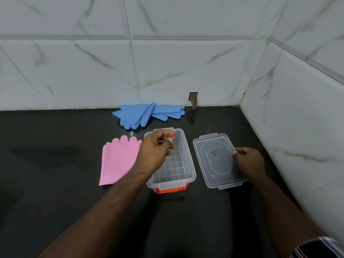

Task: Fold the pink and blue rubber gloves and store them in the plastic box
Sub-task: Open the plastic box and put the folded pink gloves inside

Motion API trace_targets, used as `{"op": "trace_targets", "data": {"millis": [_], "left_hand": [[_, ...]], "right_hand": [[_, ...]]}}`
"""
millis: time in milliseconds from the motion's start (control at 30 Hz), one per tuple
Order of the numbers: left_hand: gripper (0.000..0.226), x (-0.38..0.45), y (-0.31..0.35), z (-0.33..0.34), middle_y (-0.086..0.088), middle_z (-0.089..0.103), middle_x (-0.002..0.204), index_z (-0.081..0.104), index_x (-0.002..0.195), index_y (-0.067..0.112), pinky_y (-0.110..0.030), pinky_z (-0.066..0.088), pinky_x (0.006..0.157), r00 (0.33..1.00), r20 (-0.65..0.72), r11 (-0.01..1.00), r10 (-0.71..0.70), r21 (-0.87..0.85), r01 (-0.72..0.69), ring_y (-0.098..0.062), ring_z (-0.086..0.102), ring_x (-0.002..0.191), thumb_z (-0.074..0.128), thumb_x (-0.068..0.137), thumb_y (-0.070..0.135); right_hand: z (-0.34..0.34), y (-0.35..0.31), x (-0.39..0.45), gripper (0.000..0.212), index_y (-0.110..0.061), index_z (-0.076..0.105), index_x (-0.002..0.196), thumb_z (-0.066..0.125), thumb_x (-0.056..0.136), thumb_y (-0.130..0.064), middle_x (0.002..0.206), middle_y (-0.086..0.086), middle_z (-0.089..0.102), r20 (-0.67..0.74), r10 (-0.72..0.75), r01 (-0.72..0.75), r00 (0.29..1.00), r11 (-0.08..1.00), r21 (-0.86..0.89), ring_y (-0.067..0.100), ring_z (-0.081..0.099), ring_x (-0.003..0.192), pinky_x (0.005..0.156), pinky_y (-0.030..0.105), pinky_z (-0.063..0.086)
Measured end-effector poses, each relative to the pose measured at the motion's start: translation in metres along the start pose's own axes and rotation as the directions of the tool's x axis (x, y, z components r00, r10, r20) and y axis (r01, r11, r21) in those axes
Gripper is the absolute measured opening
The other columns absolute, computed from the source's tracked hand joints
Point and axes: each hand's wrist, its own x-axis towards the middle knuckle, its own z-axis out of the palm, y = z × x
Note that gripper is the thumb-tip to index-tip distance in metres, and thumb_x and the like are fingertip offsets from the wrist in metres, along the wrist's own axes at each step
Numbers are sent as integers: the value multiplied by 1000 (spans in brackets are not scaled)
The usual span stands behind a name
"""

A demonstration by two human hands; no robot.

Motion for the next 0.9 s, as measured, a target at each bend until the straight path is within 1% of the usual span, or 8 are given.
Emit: {"op": "trace_targets", "data": {"millis": [200,300,433,600,667,733,800,900], "left_hand": [[19,-14,-7,-31,14,71,99,71,109,26,-28,59,76,996,-74,998,55,44,-52,-10,69,88,61,96,18],[18,-19,-26,-68,15,72,96,72,101,30,-29,57,75,982,-183,998,51,57,-41,-7,69,83,63,94,16],[12,-21,-65,-127,10,73,92,74,97,25,-42,59,84,925,-374,986,-69,116,120,-14,69,84,67,90,18],[7,-27,-109,-171,10,73,89,73,93,24,-37,57,86,886,-386,922,-258,175,345,-14,70,88,70,88,28],[18,-25,-123,-178,8,74,88,74,98,23,-41,58,85,888,-341,899,-308,201,389,-14,71,84,72,85,35],[27,-21,-128,-180,6,75,88,74,102,22,-38,58,82,901,-298,885,-315,251,392,-15,71,82,72,83,41],[25,-16,-126,-179,5,75,81,75,98,21,-30,54,74,917,-255,874,-306,306,376,-15,69,76,69,84,41],[22,-7,-122,-176,1,73,70,76,86,19,-32,56,71,930,-198,869,-309,337,361,-19,68,69,66,87,39]], "right_hand": [[-5,-18,-15,26,-11,74,109,67,85,-18,112,13,72,-17,-28,25,999,989,-147,34,65,105,95,37,48],[-6,-47,-29,25,-12,74,109,66,86,-20,110,11,73,-42,-75,69,996,989,-130,32,67,101,93,39,50],[8,-116,-65,18,-16,74,104,67,88,-20,97,2,74,-64,-251,253,966,967,18,14,66,85,85,36,54],[46,-200,-159,16,-29,69,107,62,94,-24,91,-14,67,181,-459,433,870,886,165,0,62,73,66,17,50],[80,-212,-196,19,-28,70,111,62,94,-24,98,-15,69,362,-496,468,789,868,168,-1,63,80,73,15,49],[120,-212,-220,31,-24,66,123,63,93,-27,116,-9,69,511,-453,473,730,875,100,5,64,99,93,26,51],[152,-208,-225,45,-21,54,138,60,94,-30,135,-3,59,579,-358,478,733,876,-64,16,58,118,107,34,43],[176,-208,-217,51,-14,42,143,56,97,-28,141,6,52,551,-251,441,796,864,-243,23,52,123,103,33,41]]}}
